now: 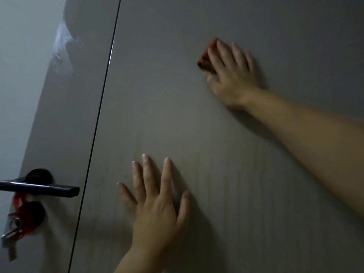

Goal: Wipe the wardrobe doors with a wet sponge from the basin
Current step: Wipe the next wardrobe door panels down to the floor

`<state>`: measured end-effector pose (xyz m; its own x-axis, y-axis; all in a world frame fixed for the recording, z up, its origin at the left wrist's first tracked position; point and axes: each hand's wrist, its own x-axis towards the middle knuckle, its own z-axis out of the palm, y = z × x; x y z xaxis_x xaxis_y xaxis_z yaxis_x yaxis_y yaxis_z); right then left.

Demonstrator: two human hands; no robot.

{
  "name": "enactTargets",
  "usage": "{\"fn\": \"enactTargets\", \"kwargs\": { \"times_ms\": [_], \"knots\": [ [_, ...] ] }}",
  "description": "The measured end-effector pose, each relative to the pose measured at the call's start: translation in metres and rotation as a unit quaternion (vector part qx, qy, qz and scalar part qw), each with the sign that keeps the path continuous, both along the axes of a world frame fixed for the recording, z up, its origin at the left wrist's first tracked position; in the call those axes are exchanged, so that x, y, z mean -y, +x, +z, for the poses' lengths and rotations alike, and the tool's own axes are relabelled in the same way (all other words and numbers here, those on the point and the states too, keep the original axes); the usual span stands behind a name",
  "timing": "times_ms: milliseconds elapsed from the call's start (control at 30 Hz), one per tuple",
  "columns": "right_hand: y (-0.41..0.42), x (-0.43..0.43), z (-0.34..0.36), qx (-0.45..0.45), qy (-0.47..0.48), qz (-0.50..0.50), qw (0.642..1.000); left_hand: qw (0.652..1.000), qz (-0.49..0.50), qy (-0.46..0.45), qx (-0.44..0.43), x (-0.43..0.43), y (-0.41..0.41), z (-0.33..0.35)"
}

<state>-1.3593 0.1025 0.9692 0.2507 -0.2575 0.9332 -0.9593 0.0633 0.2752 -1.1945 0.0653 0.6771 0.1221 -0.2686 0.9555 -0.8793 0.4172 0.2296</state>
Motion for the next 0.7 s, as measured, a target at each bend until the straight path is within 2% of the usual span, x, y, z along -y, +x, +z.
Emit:
{"fn": "enactTargets", "kwargs": {
  "times_ms": [67, 133, 233, 333, 400, 500, 533, 567, 700],
  "knots": [
    [0.024, 0.006, 0.021, -0.008, 0.009, -0.005, 1.0, 1.0, 0.009, 0.007, 0.003, -0.001, -0.002, 0.0],
    [0.032, 0.005, 0.01, -0.049, 0.017, -0.004, 0.999, 1.0, 0.014, 0.008, 0.001, -0.004, -0.005, 0.001],
    [0.016, -0.002, -0.061, -0.147, 0.029, 0.002, 0.989, 1.0, -0.003, -0.008, 0.006, -0.007, -0.012, 0.0],
    [-0.023, -0.009, -0.15, -0.255, 0.059, 0.009, 0.965, 0.997, -0.017, -0.037, 0.06, -0.011, -0.022, 0.0],
    [-0.06, -0.01, -0.158, -0.242, 0.042, -0.002, 0.969, 0.994, -0.02, -0.046, 0.096, -0.015, -0.032, 0.0],
    [-0.101, -0.016, -0.126, -0.062, -0.027, -0.007, 0.998, 0.991, -0.009, -0.045, 0.127, -0.019, -0.049, -0.001],
    [-0.108, -0.018, -0.125, -0.017, -0.033, -0.007, 0.999, 0.99, -0.007, -0.042, 0.133, -0.02, -0.054, -0.001],
    [-0.111, -0.017, -0.134, -0.009, -0.04, -0.009, 0.999, 0.99, -0.006, -0.039, 0.136, -0.021, -0.058, -0.001],
    [-0.121, -0.022, -0.214, -0.184, 0.011, -0.007, 0.983, 0.988, -0.006, -0.036, 0.151, -0.022, -0.068, -0.001]
  ]
}}
